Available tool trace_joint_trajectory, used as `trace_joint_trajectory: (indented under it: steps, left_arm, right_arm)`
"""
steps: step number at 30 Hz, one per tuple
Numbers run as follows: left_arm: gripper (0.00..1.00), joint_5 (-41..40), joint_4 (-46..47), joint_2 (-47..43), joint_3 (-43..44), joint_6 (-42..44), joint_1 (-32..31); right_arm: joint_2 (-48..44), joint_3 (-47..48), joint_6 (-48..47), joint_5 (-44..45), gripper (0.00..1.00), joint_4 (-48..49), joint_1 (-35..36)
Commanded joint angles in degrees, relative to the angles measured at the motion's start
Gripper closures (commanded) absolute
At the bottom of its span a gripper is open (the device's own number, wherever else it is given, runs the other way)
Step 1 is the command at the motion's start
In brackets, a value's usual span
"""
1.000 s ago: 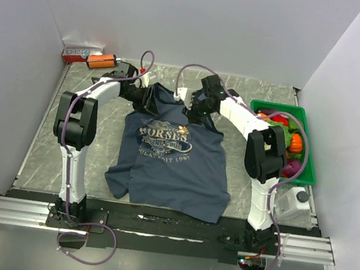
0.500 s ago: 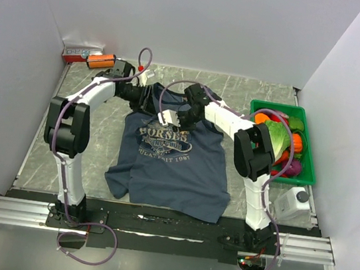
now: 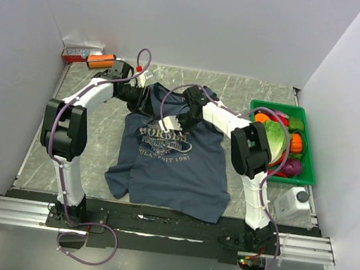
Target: Remove the brooch from the garment
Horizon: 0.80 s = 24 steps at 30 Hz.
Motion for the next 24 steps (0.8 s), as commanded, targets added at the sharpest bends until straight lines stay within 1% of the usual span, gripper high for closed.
trace_joint_trajectory:
  steps: [1,5,7,8,10,11,13,16,18,19,20,21,22,23,24]
  left_arm:
    - [0.52,-0.77,0.08,-3.77,-0.22,0.65,0.07]
    - [0.53,-0.77,0.17,-3.25,0.48,0.38,-0.02]
    - [0.52,-0.94,0.08,-3.07,0.83,0.65,0.07]
    - [0.52,-1.03,0.0,-3.07,0.92,0.65,0.07]
    - [0.52,-1.03,0.08,-2.98,0.83,0.65,0.07]
    - [0.52,-0.95,0.17,-2.98,0.74,0.65,0.07]
    - [0.52,-0.68,0.43,-2.81,0.74,0.39,0.07]
    - [0.52,0.37,0.7,-2.19,1.18,0.21,0.07]
    - [0.53,1.25,1.05,-2.54,1.27,0.82,0.07]
    - [0.53,1.69,3.75,-3.15,-0.12,1.17,0.07]
    - [0.53,2.04,6.21,-4.38,-1.62,1.7,0.07]
    - [0.53,1.69,9.02,-7.96,-3.63,2.4,-0.02]
    - [0.52,0.99,13.14,-9.99,-8.44,2.67,-0.11]
    - [0.52,0.12,20.31,-12.01,-10.92,2.76,-0.37]
    - [0.51,-1.72,23.78,-15.08,-13.04,2.84,-0.54]
  right_arm:
    - [1.65,1.61,-4.3,1.13,0.7,-2.09,-0.13]
    - [2.09,1.78,-5.18,1.48,0.72,-2.0,-0.22]
    - [2.44,2.13,-5.88,1.48,0.77,-2.61,-0.22]
    - [2.7,2.31,-6.15,1.66,0.83,-2.96,-0.22]
    - [2.97,2.66,-6.94,1.92,0.9,-4.46,-0.22]
    - [3.06,2.66,-7.29,2.1,0.96,-4.81,-0.13]
    - [3.15,2.31,-8.17,2.54,1.0,-5.42,-0.13]
    - [2.71,3.71,-6.51,0.79,1.0,-5.78,-0.65]
    - [2.18,7.55,-0.99,-1.23,1.0,-6.3,-1.01]
    - [2.09,9.58,0.86,-2.81,1.0,-7.26,-1.27]
    - [2.27,11.6,4.54,-3.52,1.0,-10.32,-1.71]
    - [2.35,15.37,6.75,-4.4,1.0,-11.65,-1.89]
    - [2.44,17.14,8.95,-6.84,1.0,-13.23,-2.15]
    - [2.44,18.64,13.23,-8.69,1.0,-16.73,-2.76]
    - [2.44,20.22,15.19,-10.19,1.0,-17.98,-3.03]
